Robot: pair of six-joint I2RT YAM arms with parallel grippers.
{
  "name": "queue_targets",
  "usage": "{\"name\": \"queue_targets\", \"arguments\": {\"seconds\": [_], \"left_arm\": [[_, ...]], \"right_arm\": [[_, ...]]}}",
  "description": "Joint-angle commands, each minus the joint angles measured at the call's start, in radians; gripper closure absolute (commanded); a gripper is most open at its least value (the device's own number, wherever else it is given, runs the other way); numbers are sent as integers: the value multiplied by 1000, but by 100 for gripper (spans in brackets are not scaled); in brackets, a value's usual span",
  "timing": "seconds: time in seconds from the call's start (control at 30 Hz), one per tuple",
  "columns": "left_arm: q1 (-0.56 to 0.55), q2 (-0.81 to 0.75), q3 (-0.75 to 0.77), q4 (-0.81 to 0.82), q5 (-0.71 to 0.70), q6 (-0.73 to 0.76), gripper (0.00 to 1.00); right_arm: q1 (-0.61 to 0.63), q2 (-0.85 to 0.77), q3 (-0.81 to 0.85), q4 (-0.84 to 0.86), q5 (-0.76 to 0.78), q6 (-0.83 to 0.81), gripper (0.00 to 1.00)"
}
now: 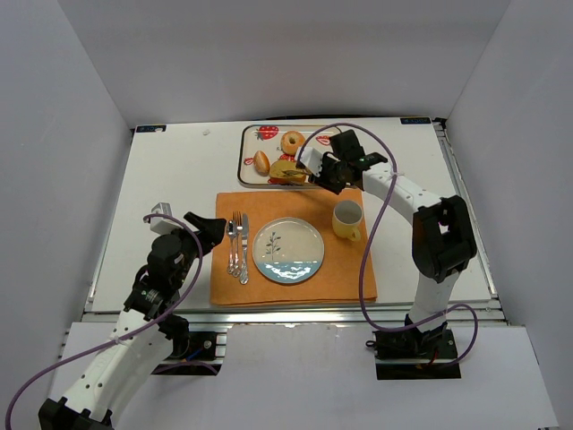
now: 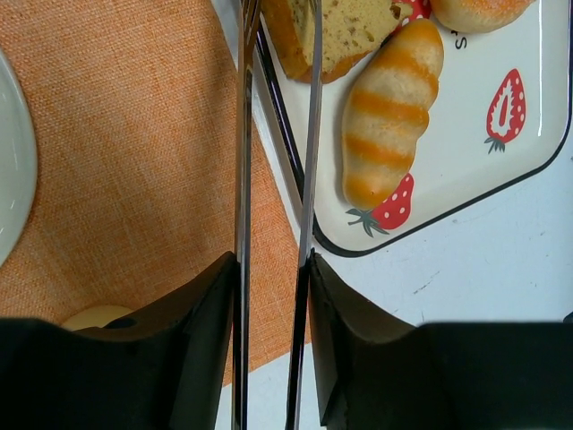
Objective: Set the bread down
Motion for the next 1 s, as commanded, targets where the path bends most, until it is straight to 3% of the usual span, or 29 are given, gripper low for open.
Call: {"name": "queue_targets", "arguments": {"seconds": [0.0,0.1,0.23,0.33,0.7,0.97], "left_arm": [[4,-1,8,8,-6,-3,20],[4,-1,8,10,-6,-3,20],[4,-1,13,10,-6,-3,20],[4,-3,16,5,-7,-3,20],[4,-24,20,-10,-17,-1,20],[4,-27,19,-4,-15,-1,20]], "right_arm": [[6,6,44,49,18,-20,59],[7,8,36,52,26,-22,65],[7,-11,21,59,9,-19,86],[6,-69,4,69,-11,-2,93],[3,-340,-136,-10,-177,88,96],[26,-575,-388,-161,-321,38,94]]}}
